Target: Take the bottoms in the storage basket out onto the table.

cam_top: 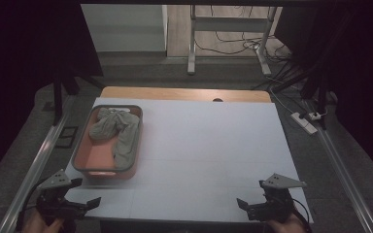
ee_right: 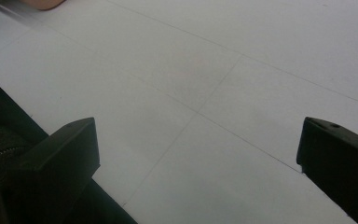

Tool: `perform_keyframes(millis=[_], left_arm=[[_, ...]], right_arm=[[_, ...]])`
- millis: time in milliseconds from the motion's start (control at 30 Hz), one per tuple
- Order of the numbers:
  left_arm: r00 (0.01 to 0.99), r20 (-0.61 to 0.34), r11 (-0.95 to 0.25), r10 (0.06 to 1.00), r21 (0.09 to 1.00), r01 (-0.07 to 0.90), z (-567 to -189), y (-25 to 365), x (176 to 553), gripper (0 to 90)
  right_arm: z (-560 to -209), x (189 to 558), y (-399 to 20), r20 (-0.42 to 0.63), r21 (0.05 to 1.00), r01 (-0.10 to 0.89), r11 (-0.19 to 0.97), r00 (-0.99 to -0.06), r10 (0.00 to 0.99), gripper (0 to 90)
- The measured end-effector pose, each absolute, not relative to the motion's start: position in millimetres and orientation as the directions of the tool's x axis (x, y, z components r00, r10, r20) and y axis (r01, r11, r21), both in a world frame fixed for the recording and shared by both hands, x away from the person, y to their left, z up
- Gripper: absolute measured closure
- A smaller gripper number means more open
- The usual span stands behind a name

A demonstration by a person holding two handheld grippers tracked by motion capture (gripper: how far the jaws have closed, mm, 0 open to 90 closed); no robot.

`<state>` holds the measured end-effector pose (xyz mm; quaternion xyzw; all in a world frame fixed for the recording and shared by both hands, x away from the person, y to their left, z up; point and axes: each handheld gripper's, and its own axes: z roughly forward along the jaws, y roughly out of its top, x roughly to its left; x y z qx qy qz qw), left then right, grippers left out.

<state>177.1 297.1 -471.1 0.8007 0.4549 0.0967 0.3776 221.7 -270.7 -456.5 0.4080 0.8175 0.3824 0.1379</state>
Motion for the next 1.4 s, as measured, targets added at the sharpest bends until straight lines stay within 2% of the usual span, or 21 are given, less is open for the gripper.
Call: perform_keyframes(millis=[233,667,1400], left_arm=[[0.576,-0.152,-0.328,0.803,0.694,0.641,-467.1,291.7,177.8,0.0],[0.579,-0.168,-0.314,0.798,0.705,0.636,-456.8,287.3,184.8,0.0],[0.594,-0.134,-0.350,0.793,0.698,0.625,-453.8,280.4,206.9,0.2]], right_arm=[[-456.8,222.0,-270.6,0.087,0.735,0.562,0.380,-0.633,0.769,0.0],[-457.1,222.7,-270.8,0.095,0.731,0.571,0.373,-0.626,0.774,0.0],[-457.8,223.8,-270.2,0.098,0.722,0.576,0.383,-0.633,0.768,0.0]])
